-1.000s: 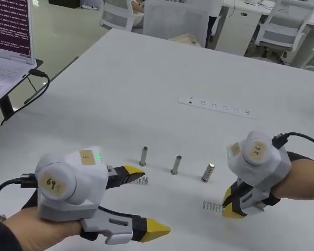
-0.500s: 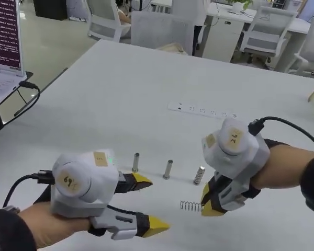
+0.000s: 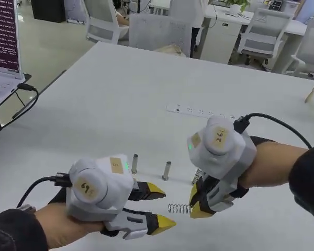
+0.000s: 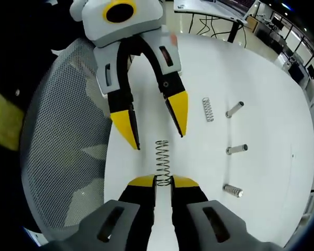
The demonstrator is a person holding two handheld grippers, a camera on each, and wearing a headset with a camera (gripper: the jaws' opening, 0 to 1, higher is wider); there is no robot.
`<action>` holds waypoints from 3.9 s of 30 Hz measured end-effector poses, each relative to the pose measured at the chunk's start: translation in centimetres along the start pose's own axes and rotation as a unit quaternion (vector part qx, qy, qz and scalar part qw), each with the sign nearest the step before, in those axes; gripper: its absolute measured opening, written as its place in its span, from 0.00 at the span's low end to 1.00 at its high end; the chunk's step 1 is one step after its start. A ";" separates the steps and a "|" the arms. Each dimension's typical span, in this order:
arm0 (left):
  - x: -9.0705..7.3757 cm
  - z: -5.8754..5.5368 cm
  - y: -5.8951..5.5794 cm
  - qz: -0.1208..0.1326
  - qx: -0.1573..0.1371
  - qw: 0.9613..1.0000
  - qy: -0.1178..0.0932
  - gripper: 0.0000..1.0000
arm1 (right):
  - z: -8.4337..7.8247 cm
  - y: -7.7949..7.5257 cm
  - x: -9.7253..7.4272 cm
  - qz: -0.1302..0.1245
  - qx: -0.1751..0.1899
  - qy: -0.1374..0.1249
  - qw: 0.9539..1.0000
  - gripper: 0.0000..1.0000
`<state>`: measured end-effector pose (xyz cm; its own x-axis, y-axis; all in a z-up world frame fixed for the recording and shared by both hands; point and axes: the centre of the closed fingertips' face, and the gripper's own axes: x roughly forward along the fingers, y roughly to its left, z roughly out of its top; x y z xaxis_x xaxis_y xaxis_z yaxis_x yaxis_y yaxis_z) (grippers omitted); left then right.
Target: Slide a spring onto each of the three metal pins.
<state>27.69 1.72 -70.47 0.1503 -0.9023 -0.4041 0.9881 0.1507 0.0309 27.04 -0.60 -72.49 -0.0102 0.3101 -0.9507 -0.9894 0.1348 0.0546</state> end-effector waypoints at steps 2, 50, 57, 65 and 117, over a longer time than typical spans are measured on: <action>0.1 -0.1 0.0 0.000 0.002 1.000 0.001 0.21 | 0.2 0.1 0.0 0.001 -0.002 0.000 1.000 0.08; -0.2 -0.1 0.5 0.003 0.023 1.000 -0.013 0.01 | 4.0 0.4 -3.5 -0.015 -0.020 -0.082 0.996 0.08; -0.4 -0.2 0.3 -0.004 0.011 1.000 -0.018 0.01 | 3.6 0.3 -3.3 0.007 0.011 -0.113 0.993 0.08; -0.3 -0.3 0.5 -0.005 0.007 1.000 -0.014 0.01 | 3.4 0.1 -3.1 0.017 0.031 -0.136 0.990 0.09; -0.7 1.3 0.8 0.006 -0.022 0.998 -0.058 0.03 | 5.5 0.1 -2.4 0.014 0.035 -0.158 0.987 0.08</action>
<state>28.41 1.93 -68.97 0.1666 -0.9406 -0.2959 0.9844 0.1761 -0.0054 27.73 3.91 -68.54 0.0197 0.5907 -0.8066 -0.9768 0.1835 0.1105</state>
